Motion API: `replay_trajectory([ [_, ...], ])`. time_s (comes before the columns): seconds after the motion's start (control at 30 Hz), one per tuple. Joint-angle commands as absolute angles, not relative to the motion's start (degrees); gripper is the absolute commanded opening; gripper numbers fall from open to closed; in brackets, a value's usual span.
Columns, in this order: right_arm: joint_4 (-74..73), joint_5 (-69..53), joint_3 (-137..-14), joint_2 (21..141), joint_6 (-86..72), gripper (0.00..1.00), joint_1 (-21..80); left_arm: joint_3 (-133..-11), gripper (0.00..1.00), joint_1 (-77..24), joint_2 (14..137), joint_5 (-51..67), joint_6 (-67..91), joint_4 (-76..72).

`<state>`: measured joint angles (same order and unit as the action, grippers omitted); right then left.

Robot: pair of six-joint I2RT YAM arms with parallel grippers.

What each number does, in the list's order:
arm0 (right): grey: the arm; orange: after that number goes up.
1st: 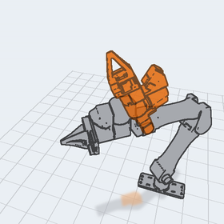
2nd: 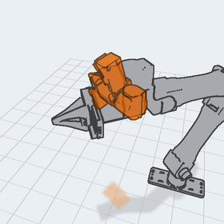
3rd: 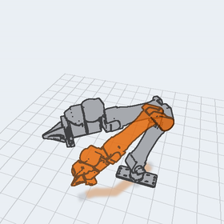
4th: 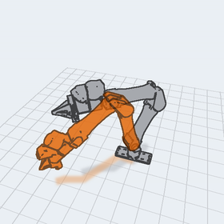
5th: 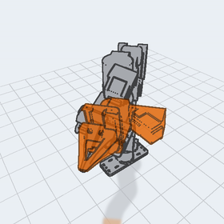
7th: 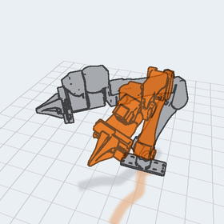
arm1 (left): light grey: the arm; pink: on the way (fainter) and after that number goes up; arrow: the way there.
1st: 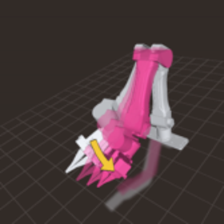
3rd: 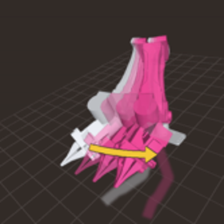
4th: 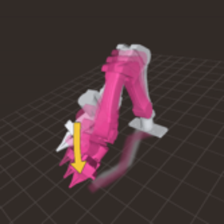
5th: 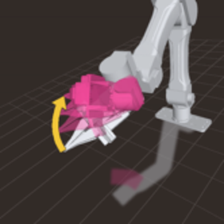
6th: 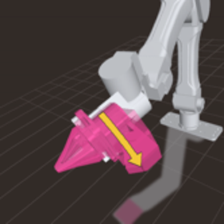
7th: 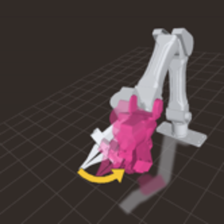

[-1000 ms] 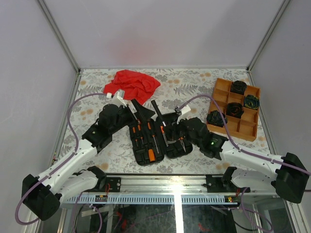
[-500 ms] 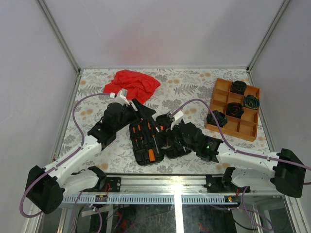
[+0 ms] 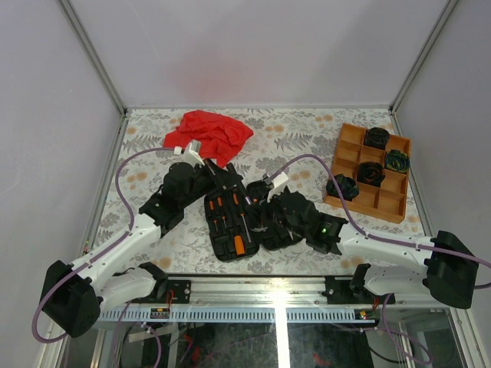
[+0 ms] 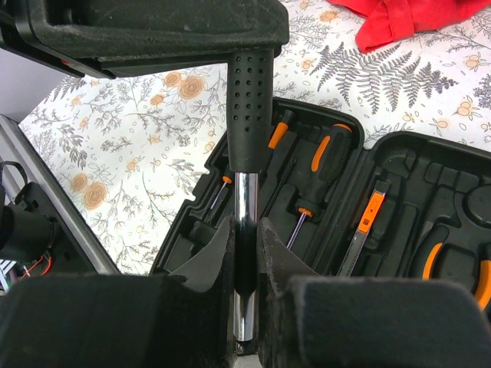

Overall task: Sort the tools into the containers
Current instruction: Pick up the hammer at the center of the board.

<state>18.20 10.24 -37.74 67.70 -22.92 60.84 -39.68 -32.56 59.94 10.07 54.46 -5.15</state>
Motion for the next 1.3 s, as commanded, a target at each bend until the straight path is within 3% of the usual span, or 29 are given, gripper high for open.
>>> replay_trajectory([
  [0.0, 25.5, 7.7, -39.4, 65.4, -22.7, 0.15, 61.2, -39.4, 0.0, -32.3, 60.2, 11.3, 52.0, -8.9],
  [0.13, 20.7, 8.7, -40.8, 64.6, -23.3, 0.39, 61.1, -39.2, 0.0, -32.4, 59.6, 12.0, 50.9, -9.1],
  [0.23, 15.7, 9.3, -43.1, 65.1, -24.2, 0.46, 60.9, -39.1, 0.0, -32.3, 59.3, 12.6, 49.9, -9.2],
  [0.57, 6.3, 3.8, -45.9, 66.1, -27.9, 0.5, 58.5, -37.0, 0.0, -32.3, 57.7, 17.9, 48.3, -15.1],
  [0.9, 6.0, -0.9, -45.7, 67.1, -28.7, 0.4, 56.8, -36.7, 0.0, -32.3, 57.5, 19.9, 48.0, -17.3],
  [1.27, 5.8, 1.3, -45.5, 67.6, -28.3, 0.04, 56.8, -37.2, 0.02, -32.3, 57.9, 19.7, 48.2, -16.1],
])
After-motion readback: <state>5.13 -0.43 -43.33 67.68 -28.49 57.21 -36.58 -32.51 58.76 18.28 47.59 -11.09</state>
